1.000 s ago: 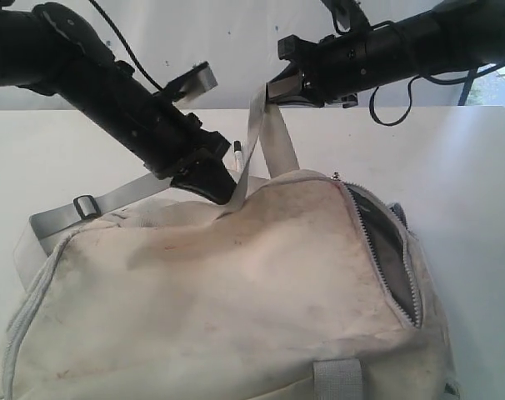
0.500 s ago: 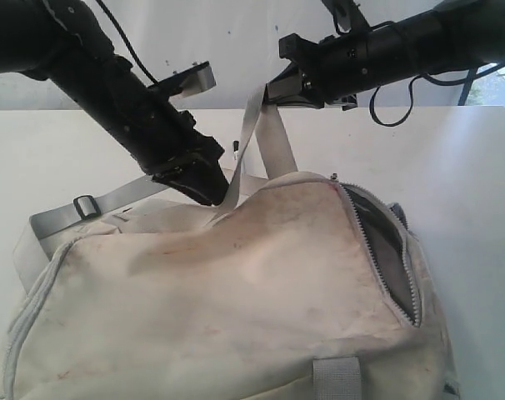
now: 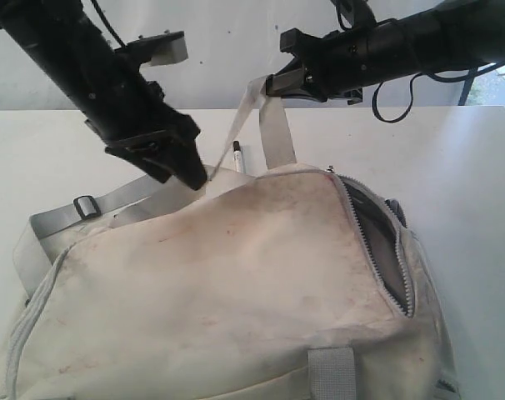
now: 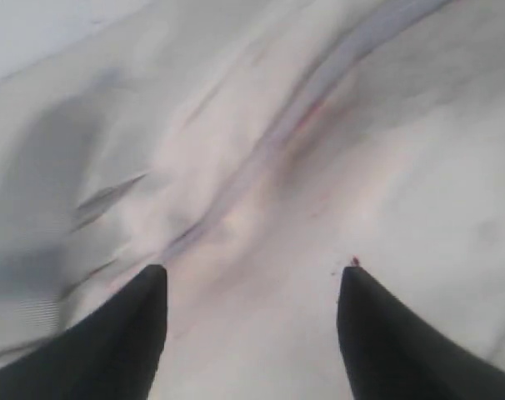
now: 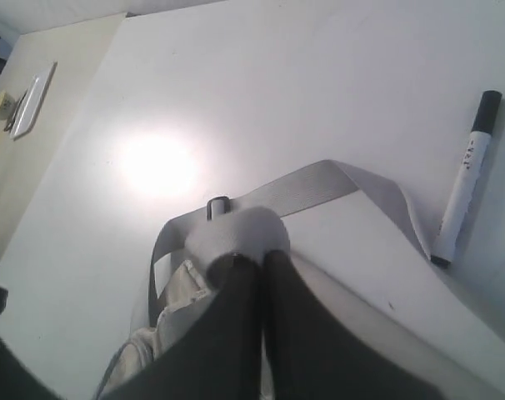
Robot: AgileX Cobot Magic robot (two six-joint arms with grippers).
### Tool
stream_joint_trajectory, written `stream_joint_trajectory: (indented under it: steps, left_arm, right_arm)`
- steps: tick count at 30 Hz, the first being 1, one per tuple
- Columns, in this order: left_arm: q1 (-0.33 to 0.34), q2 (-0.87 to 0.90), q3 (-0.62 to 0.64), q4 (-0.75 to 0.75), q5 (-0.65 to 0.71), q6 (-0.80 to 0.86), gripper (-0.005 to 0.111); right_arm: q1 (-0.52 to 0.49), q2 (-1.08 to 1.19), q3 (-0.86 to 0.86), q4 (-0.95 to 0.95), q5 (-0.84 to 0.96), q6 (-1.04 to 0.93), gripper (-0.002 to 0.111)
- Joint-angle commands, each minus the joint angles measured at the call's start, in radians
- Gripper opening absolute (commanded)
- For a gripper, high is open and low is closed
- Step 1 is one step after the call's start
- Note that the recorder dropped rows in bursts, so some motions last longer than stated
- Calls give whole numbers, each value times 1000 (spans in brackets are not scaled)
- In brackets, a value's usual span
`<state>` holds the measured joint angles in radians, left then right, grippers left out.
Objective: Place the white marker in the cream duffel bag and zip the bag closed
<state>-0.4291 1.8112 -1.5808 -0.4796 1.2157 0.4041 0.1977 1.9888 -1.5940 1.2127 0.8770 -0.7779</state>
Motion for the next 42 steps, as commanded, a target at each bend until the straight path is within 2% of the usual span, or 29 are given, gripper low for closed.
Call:
stream_joint_trajectory:
  steps: [1, 4, 8, 11, 15, 19, 24, 42]
  left_arm:
    - [-2, -19, -3, -340, -77, 100, 63]
    - [-17, 4, -3, -344, -185, 37, 63]
    - [-110, 50, -3, -294, -283, -5, 61]
    - [-136, 64, -3, -256, -368, -67, 61]
    - [-189, 64, -3, -234, -457, -69, 61]
    - [-246, 64, -3, -143, -532, -74, 61]
    - [-271, 64, -3, -62, -550, -124, 61]
    - [-285, 62, -3, 26, -547, -130, 59]
  right_arm:
    - [-8, -9, -10, 24, 8, -3, 0]
    - [-8, -9, -10, 20, 37, -3, 0]
    - [-8, -9, -10, 7, 47, -3, 0]
    - [-8, -9, -10, -32, 45, -3, 0]
    - [-8, -7, -10, -35, 41, -3, 0]
    - [-8, -7, -10, -35, 41, -3, 0]
    - [-8, -7, -10, -35, 30, -3, 0]
    - [-8, -7, -10, -35, 24, -3, 0]
